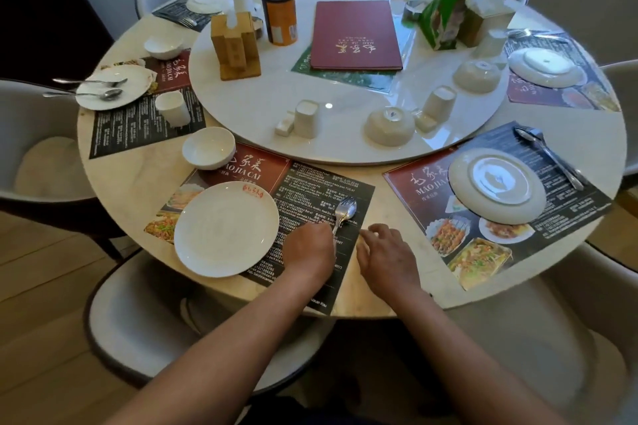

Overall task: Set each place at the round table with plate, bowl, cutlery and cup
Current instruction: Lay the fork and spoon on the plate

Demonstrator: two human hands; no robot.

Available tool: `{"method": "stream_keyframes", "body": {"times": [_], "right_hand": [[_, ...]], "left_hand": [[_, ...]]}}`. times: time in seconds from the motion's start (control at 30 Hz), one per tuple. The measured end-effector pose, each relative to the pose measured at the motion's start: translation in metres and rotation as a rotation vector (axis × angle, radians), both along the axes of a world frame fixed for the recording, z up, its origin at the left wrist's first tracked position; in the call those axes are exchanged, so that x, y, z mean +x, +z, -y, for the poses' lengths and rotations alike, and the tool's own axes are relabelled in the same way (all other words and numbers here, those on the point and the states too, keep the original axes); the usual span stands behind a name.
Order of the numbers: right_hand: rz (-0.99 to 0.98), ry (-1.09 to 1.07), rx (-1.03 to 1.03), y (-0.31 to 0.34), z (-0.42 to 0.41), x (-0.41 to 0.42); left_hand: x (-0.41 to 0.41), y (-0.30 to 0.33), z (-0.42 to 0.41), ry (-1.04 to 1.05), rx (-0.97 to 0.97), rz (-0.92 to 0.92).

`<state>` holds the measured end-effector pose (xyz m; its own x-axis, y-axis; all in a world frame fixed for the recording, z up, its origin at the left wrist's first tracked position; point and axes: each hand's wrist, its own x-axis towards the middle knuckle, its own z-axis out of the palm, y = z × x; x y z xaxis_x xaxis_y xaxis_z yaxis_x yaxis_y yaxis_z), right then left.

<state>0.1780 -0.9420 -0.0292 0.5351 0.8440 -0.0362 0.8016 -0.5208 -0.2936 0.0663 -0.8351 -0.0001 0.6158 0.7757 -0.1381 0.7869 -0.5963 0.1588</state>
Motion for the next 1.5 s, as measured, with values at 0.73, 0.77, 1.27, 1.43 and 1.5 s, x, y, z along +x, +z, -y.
{"method": "stream_keyframes", "body": {"times": [0.73,0.77,1.27,1.43,1.5], "right_hand": [[0.006,0.21,-0.021,0.017,-0.077,-0.082],[0.006,0.21,-0.049,0.016,-0.08,-0.088],[0.044,0.127,-0.307,0.011,-0.099,-0.124],[0.05,0.117,-0.333,0.012,-0.099,-0.125],[0.049,0.113,-0.343,0.012,-0.099,-0.125]], "left_hand": [[-0.13,0.015,-0.042,0.428,-0.089,0.347],[-0.14,0.013,-0.046,0.438,-0.079,0.342],[-0.22,-0.014,-0.096,0.404,-0.114,0.305],[-0.231,-0.016,-0.096,0.361,-0.119,0.287],[-0.233,-0.017,-0.096,0.348,-0.126,0.289]]}}
